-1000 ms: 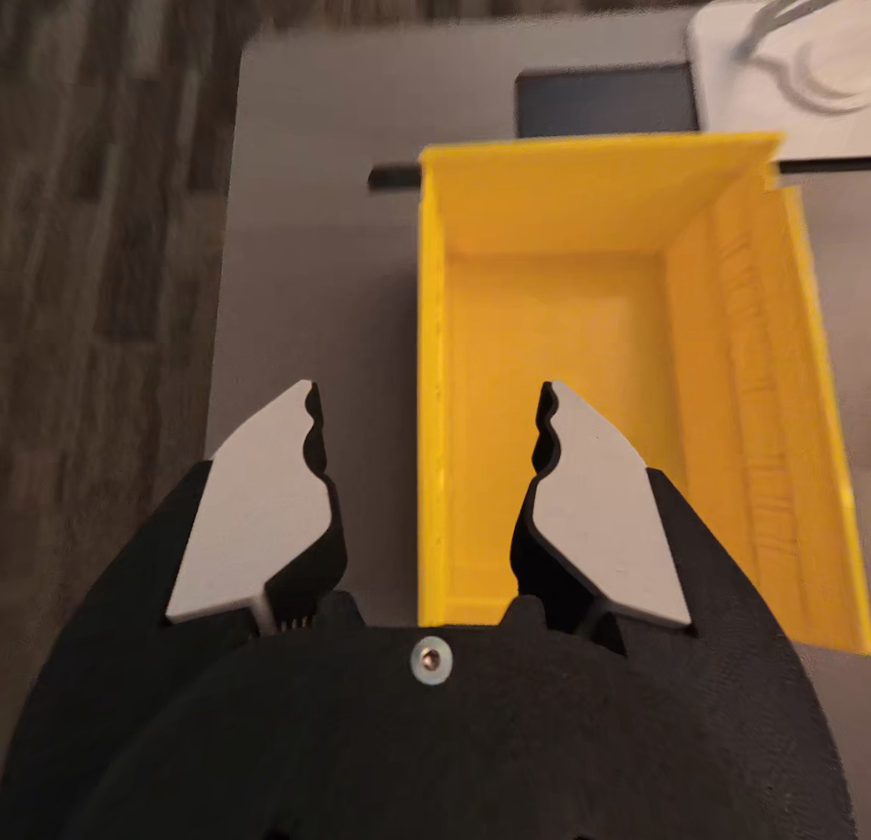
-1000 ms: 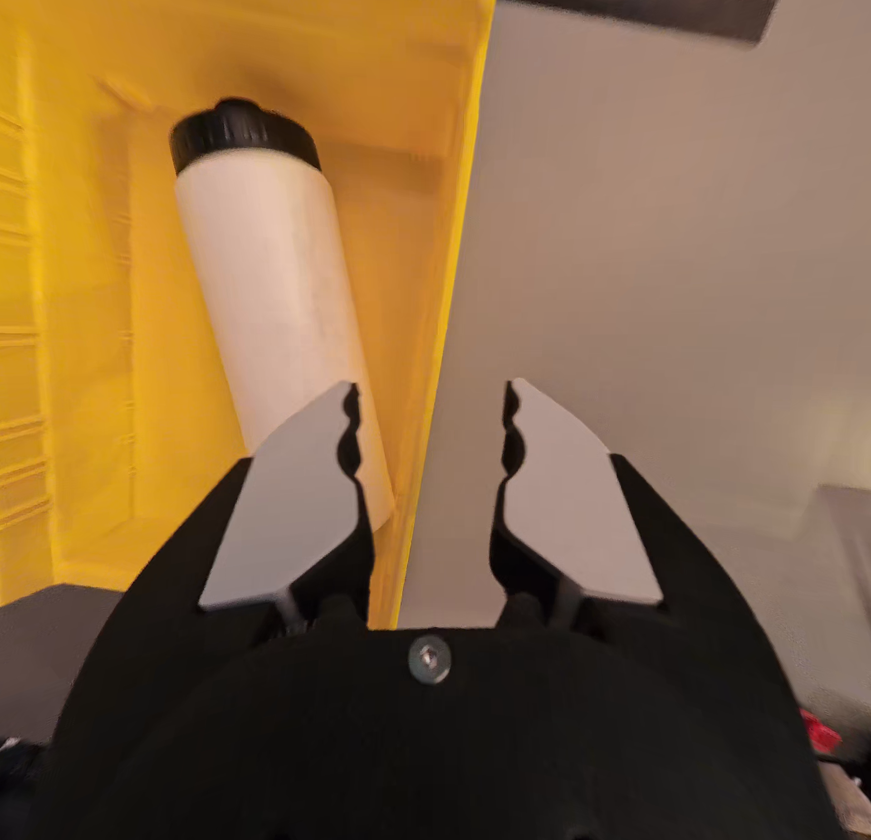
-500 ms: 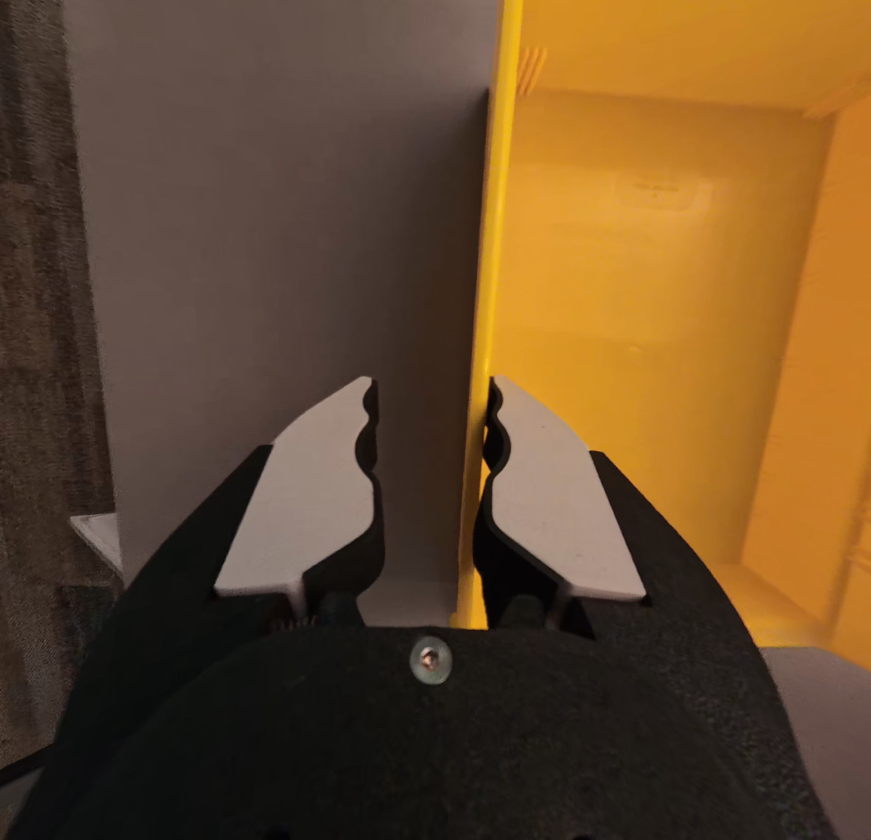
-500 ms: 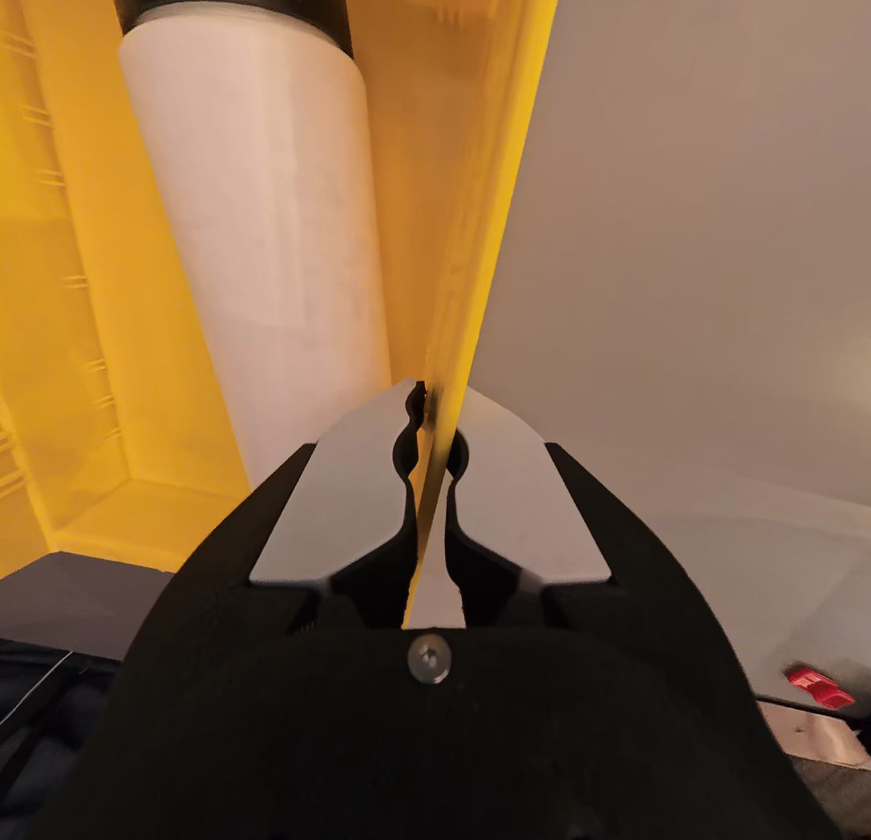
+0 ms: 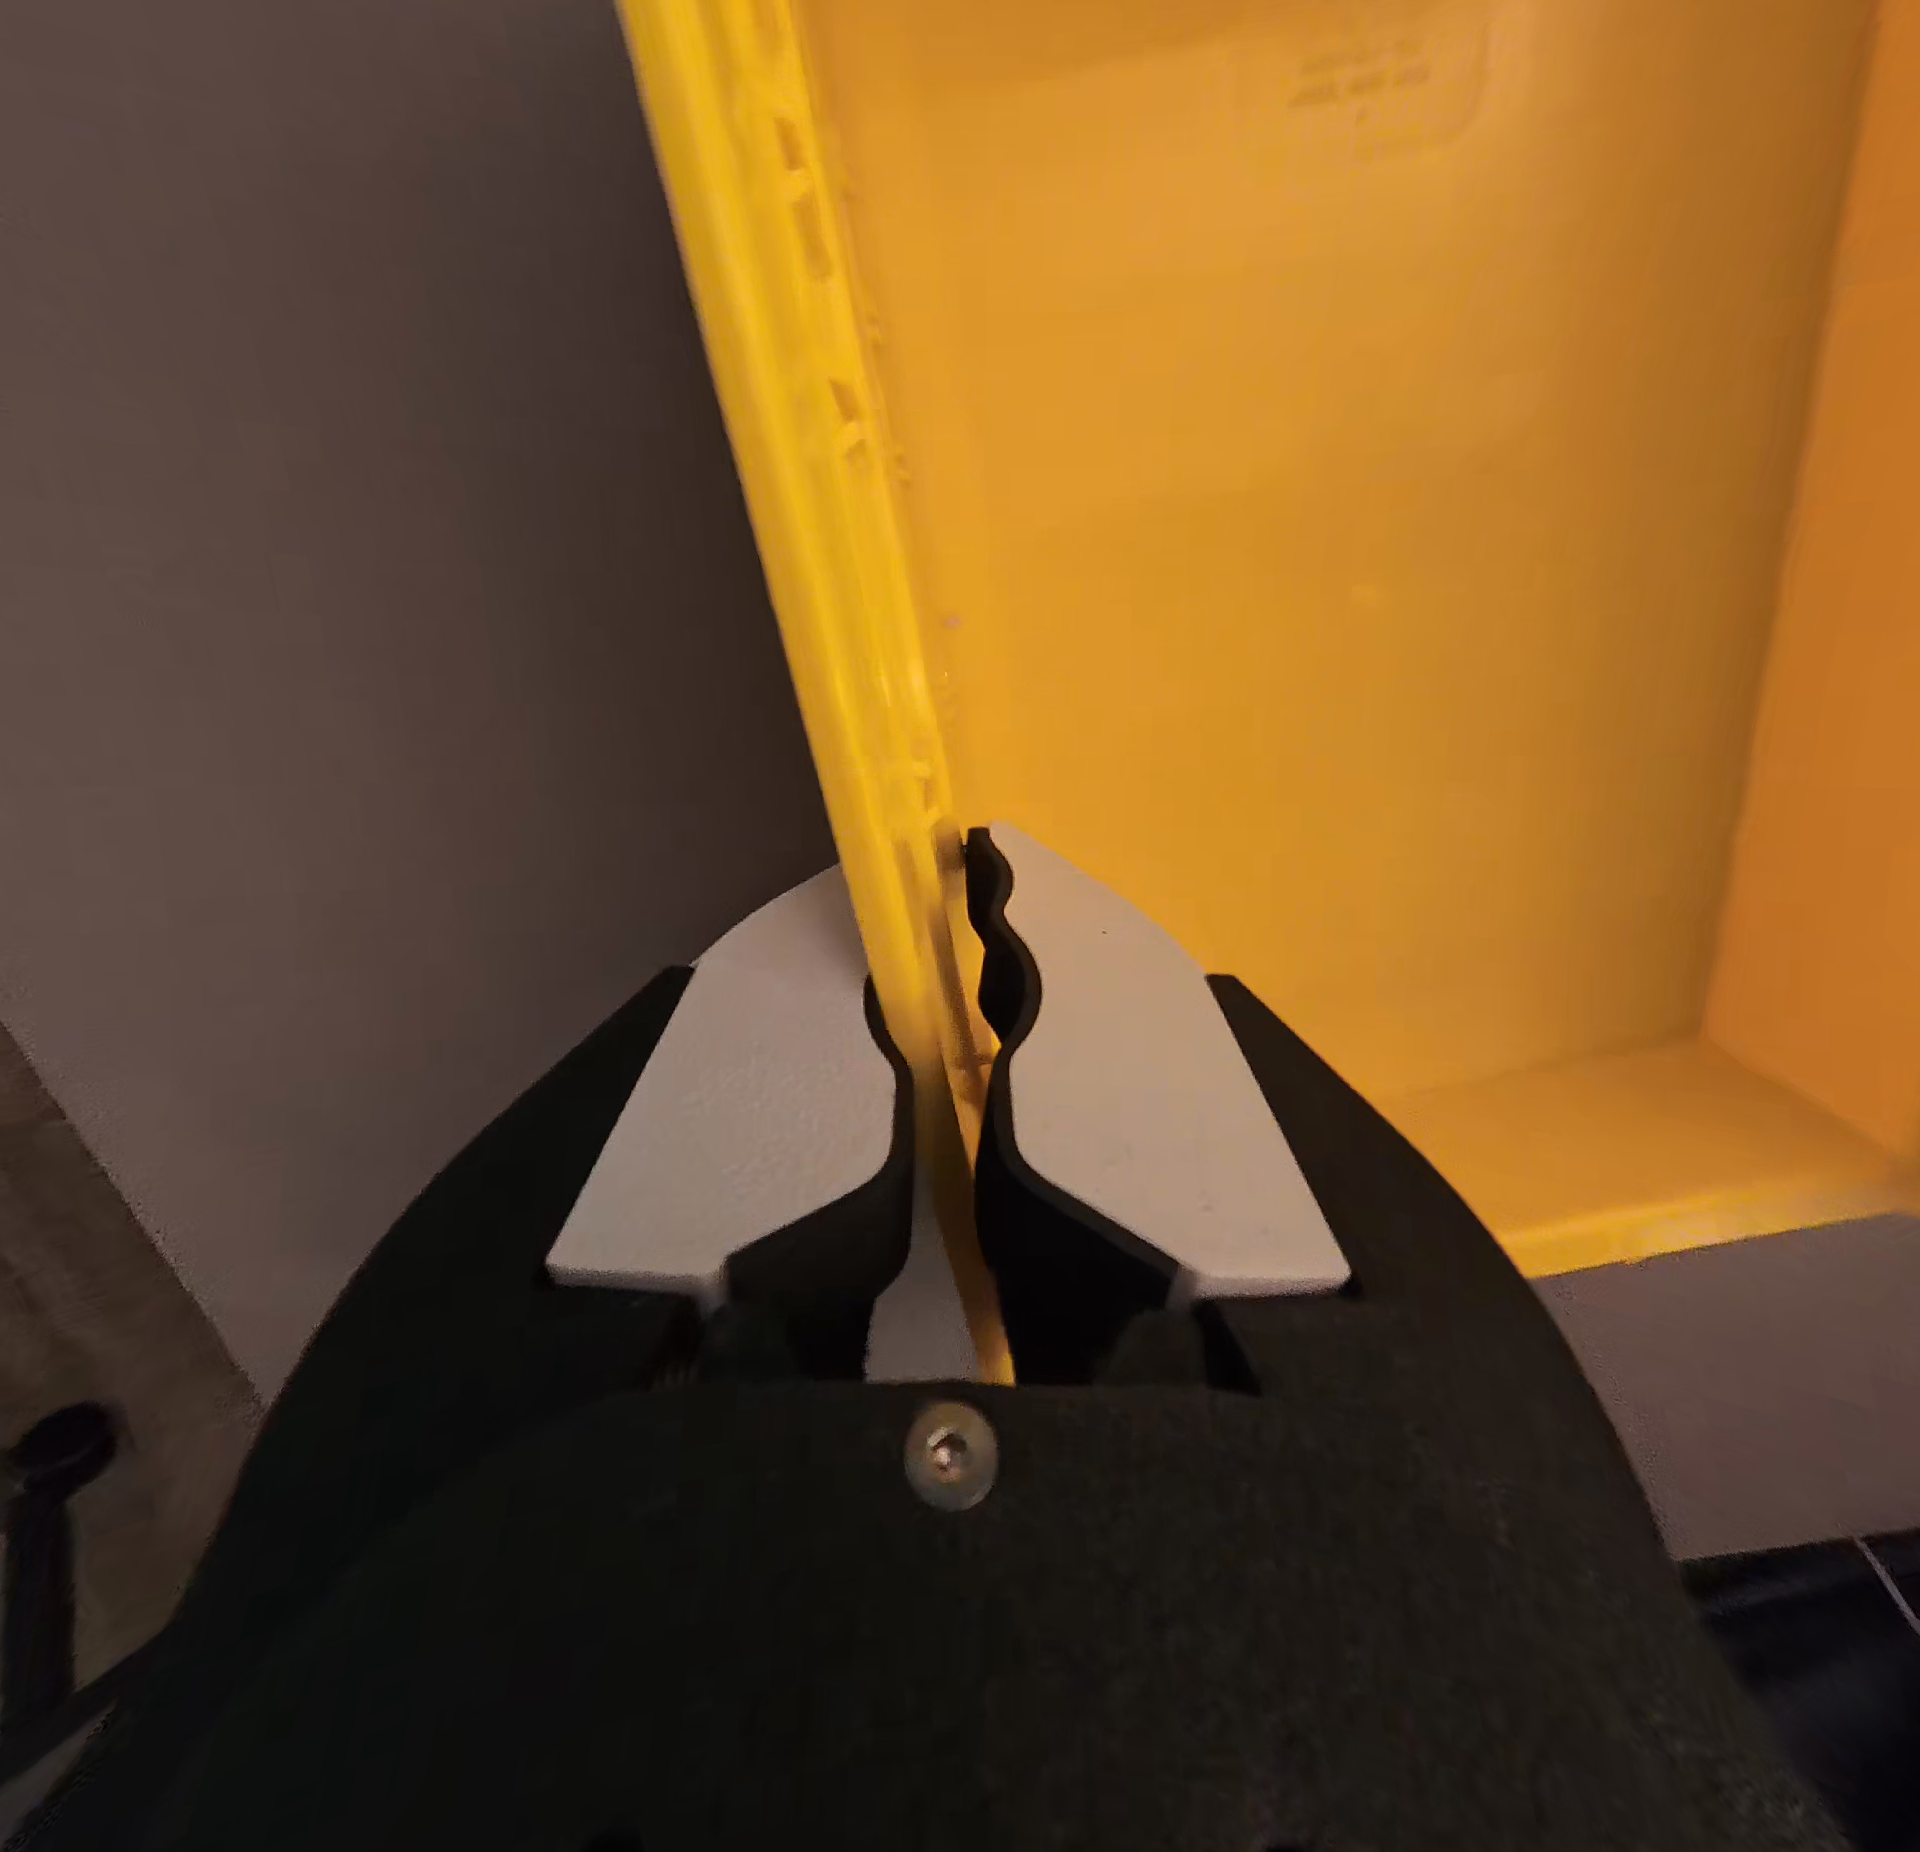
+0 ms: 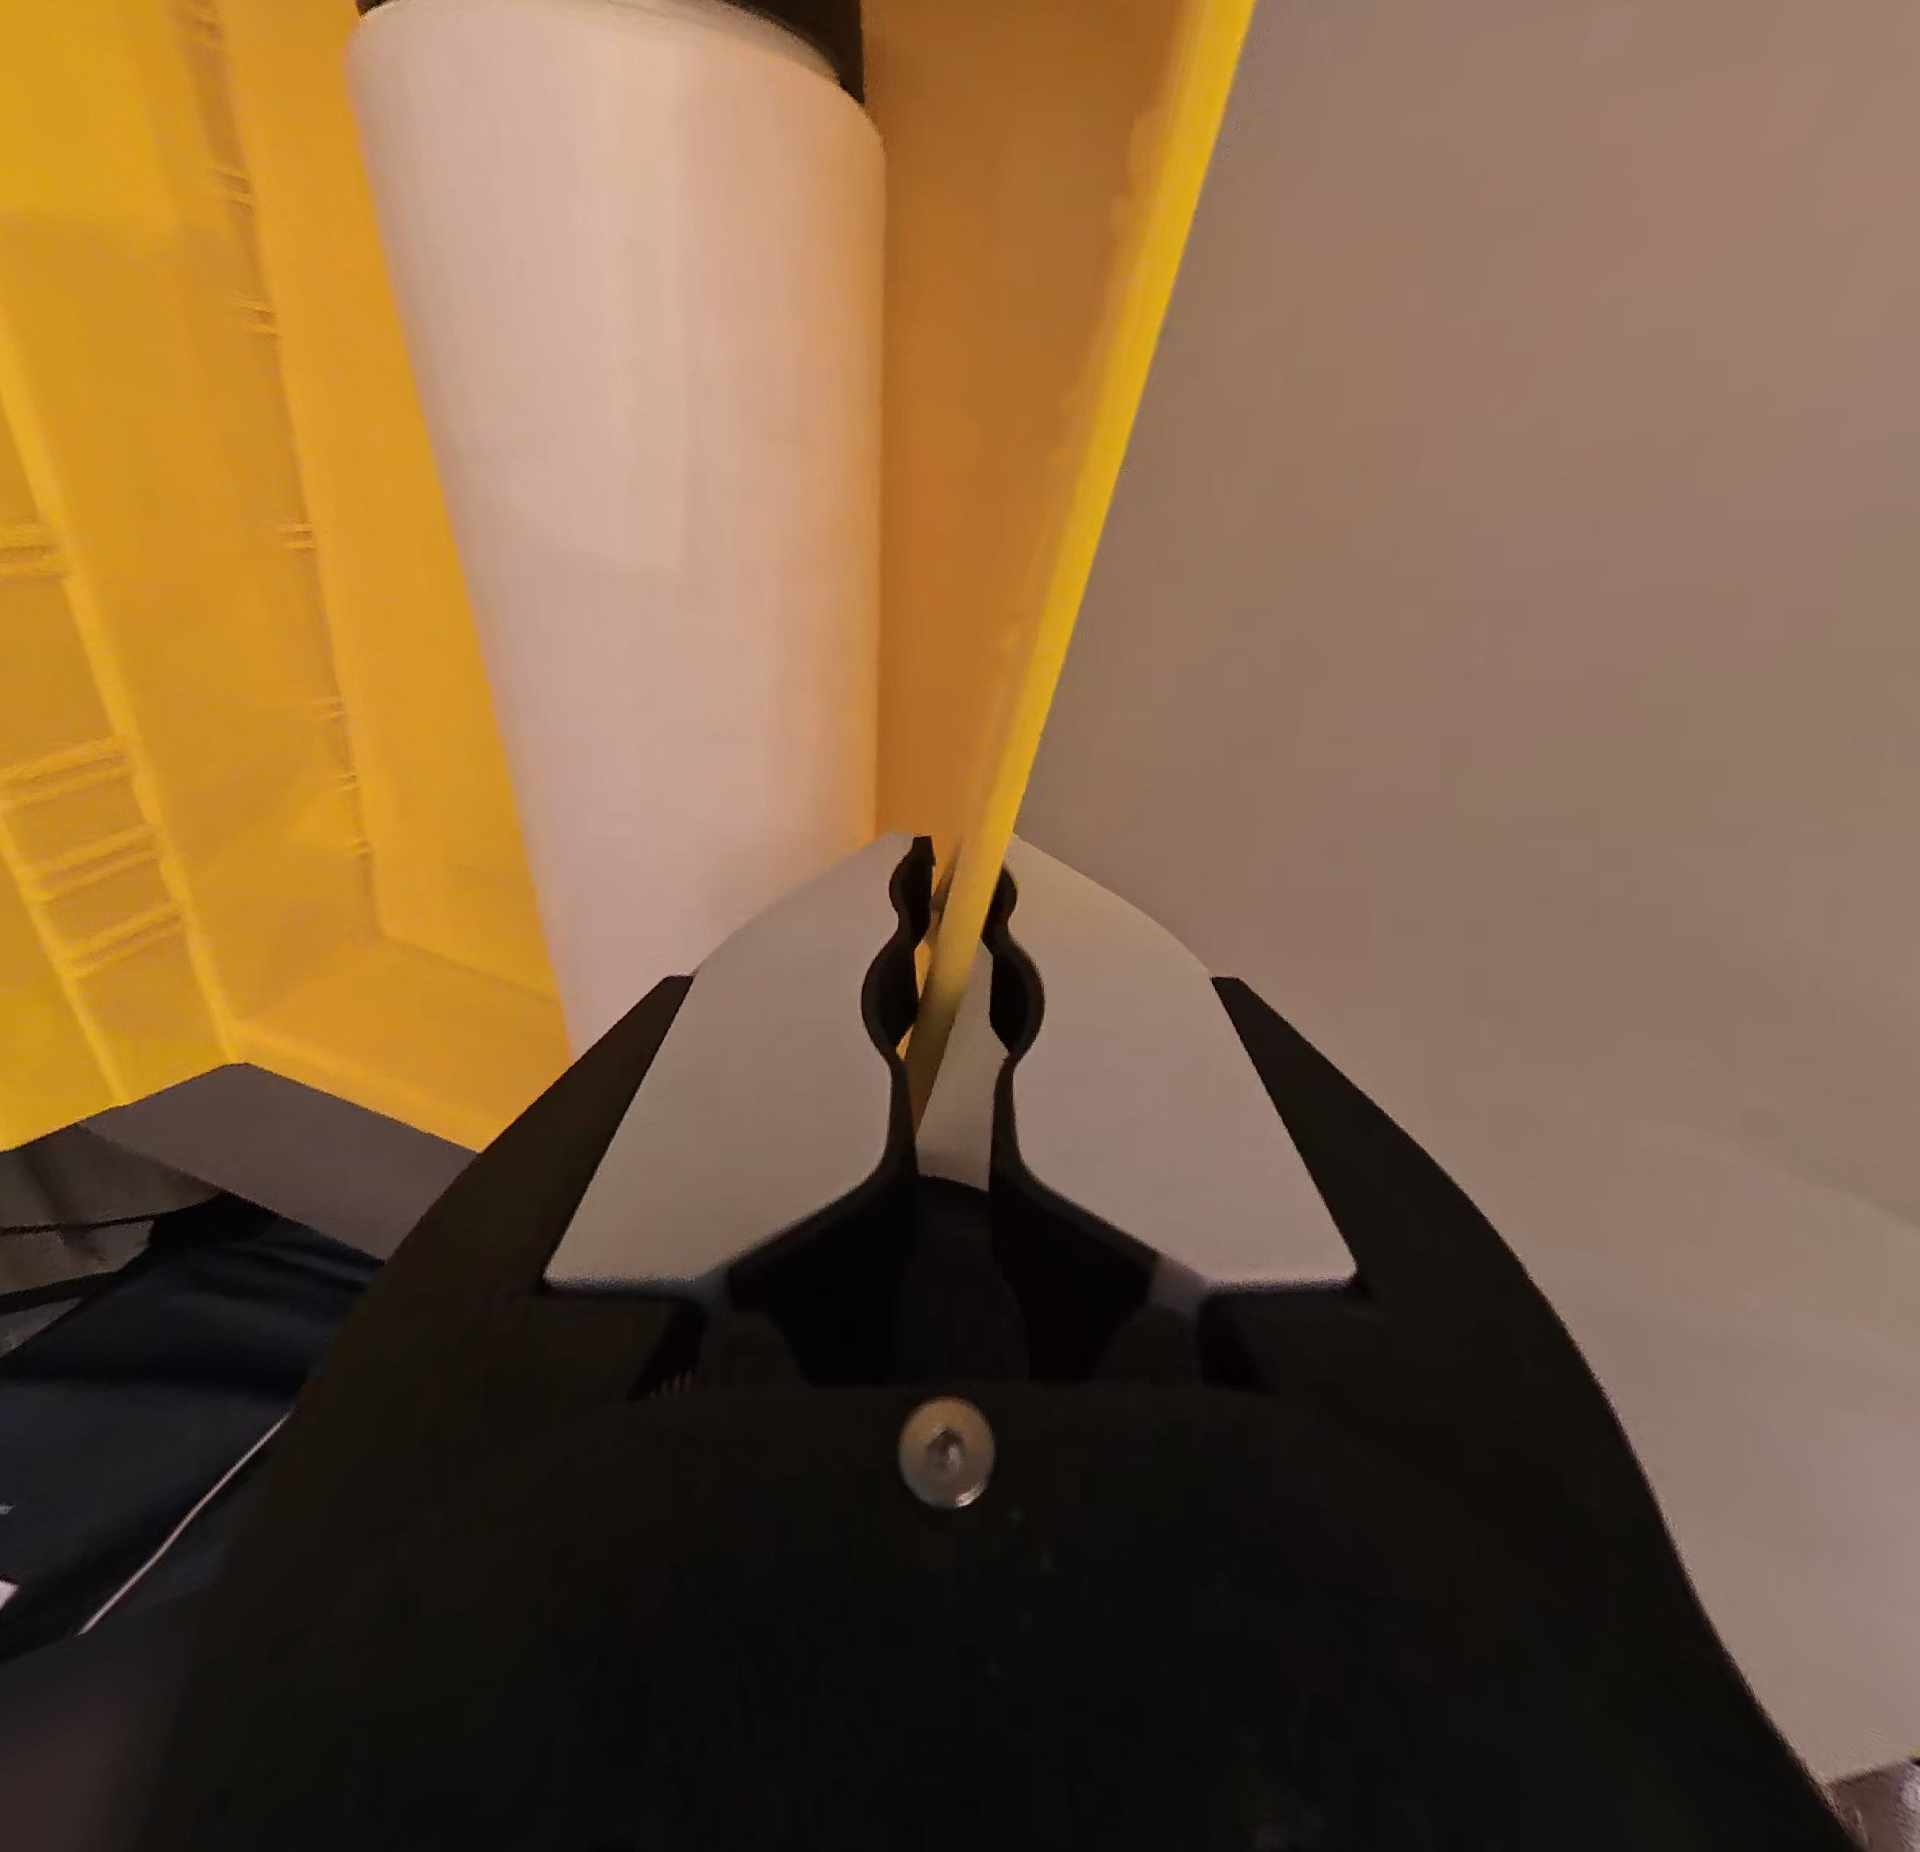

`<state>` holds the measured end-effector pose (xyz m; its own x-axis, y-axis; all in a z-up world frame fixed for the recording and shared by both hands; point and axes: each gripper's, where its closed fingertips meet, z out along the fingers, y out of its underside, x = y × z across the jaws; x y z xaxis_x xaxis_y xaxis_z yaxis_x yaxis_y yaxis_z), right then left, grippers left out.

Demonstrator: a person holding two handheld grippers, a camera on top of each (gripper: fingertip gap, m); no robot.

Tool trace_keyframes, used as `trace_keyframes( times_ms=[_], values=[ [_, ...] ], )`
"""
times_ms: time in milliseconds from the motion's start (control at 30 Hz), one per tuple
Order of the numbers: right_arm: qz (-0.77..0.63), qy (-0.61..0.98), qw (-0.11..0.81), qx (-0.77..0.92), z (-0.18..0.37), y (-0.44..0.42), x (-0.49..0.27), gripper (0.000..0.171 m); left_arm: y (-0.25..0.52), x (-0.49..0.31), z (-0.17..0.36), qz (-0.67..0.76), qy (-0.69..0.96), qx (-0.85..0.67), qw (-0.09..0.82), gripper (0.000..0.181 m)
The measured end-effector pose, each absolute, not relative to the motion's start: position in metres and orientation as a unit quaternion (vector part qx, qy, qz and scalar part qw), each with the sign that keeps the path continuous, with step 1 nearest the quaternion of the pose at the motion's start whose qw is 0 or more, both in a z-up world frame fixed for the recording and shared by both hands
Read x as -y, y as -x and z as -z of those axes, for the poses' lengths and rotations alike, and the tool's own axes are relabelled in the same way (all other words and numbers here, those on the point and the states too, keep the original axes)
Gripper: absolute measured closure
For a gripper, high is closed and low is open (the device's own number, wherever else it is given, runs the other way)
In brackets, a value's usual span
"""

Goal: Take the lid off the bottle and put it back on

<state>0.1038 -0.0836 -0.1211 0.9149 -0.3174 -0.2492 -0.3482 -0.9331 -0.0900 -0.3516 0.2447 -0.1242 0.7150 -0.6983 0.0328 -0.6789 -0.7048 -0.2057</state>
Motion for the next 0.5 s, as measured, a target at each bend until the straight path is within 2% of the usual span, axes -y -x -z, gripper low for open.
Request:
trace_keyframes(
  times_ms=[500],
  values=[
    [-0.114, 0.973, 0.093, -0.179, 0.120, -0.081, 0.056, 0.162, 0.292, -0.184, 0.126, 0.006, 0.883, -0.467, 0.051, 0.167]
  ],
)
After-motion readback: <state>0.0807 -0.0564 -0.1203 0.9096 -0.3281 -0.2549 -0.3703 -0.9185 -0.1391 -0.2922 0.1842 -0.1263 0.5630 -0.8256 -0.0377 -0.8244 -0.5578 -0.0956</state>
